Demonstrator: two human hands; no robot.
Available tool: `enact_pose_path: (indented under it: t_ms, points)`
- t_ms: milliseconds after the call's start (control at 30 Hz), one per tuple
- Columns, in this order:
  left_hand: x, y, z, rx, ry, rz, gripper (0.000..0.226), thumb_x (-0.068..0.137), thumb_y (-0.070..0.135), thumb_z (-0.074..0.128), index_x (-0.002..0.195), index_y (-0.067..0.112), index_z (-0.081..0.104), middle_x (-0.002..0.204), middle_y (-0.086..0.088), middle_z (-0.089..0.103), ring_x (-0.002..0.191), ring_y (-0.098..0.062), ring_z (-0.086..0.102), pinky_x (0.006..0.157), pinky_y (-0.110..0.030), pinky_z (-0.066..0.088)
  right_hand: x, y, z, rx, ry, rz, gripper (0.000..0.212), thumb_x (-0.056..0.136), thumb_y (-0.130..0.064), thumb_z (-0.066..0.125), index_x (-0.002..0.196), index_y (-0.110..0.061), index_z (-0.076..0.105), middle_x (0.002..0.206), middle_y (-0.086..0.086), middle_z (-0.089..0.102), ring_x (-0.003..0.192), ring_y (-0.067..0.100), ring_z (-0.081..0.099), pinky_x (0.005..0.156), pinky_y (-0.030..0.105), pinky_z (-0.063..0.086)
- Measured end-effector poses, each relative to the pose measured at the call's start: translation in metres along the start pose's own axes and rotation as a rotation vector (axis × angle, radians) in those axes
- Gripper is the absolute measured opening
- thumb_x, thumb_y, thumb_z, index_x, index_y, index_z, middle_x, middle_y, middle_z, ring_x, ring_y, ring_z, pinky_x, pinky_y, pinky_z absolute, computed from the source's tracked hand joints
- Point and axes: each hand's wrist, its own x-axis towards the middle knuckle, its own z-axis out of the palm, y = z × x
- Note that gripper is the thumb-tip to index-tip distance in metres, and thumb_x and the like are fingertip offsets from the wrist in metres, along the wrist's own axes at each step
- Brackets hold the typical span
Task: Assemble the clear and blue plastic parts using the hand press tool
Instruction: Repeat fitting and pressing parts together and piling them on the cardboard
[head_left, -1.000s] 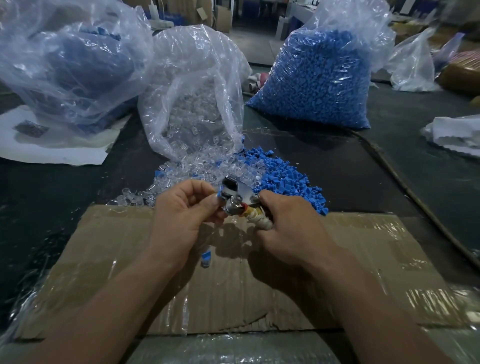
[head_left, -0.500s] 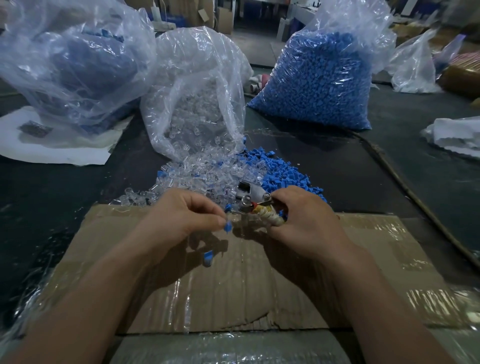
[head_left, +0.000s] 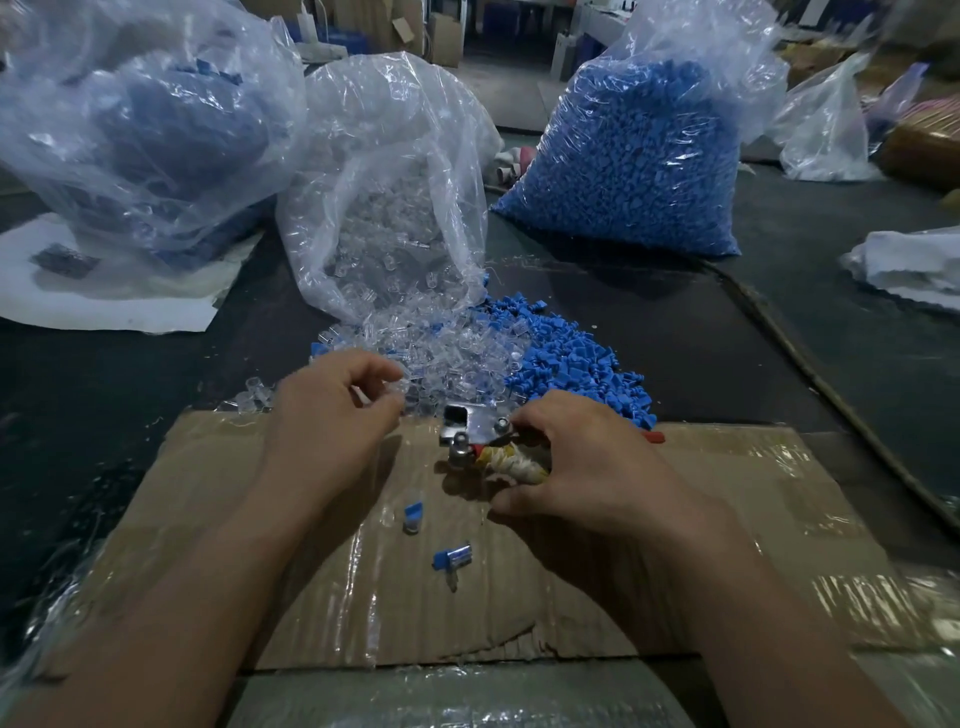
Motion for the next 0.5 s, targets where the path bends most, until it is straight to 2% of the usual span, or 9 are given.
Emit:
enact_pose_path:
  t_ms: [167,333,400,500]
  points:
    - [-0.005,0.001,0.013,0.260,-0.126,0.156,0.021,0.083,0.018,0.066,0.104,0.022,0.067,0.076,0.020,0.045,0.067,0.003,0.041,0.058,-0.013,0.027,0.000,-0.005,0.007,-0.058,-0.048,-0.005,0.068,0.060,-0.064,0.070,0.114,-0.027,0.050,0.096,-0.012,0.042,0.091,0.007,0.039,0.076,0.027,0.035]
    - [0.000,-0.004,0.014,0.395,-0.185,0.124,0.033,0.089,0.028,0.057,0.122,0.024,0.058,0.102,0.006,0.049,0.089,-0.005,0.040,0.076,-0.021,0.032,0.000,-0.005,0.005,-0.048,-0.103,0.030,0.076,0.058,-0.070,0.065,0.119,-0.027,0.048,0.104,-0.010,0.044,0.095,0.008,0.040,0.076,0.026,0.035]
    - [0.000,-0.003,0.014,0.427,-0.212,0.114,0.036,0.090,0.035,0.054,0.125,0.027,0.056,0.111,0.003,0.051,0.096,-0.010,0.046,0.076,-0.023,0.033,0.000,-0.005,0.002,-0.040,-0.090,0.035,0.073,0.061,-0.071,0.061,0.117,-0.026,0.053,0.105,-0.008,0.050,0.095,0.010,0.044,0.077,0.027,0.036]
    - [0.000,-0.003,0.015,0.441,-0.225,0.122,0.035,0.090,0.038,0.053,0.124,0.029,0.057,0.109,0.005,0.052,0.099,-0.011,0.048,0.074,-0.023,0.033,-0.002,-0.007,-0.002,0.031,-0.017,0.040,0.061,0.066,-0.071,0.054,0.106,-0.027,0.061,0.099,-0.008,0.058,0.090,0.009,0.051,0.078,0.028,0.043]
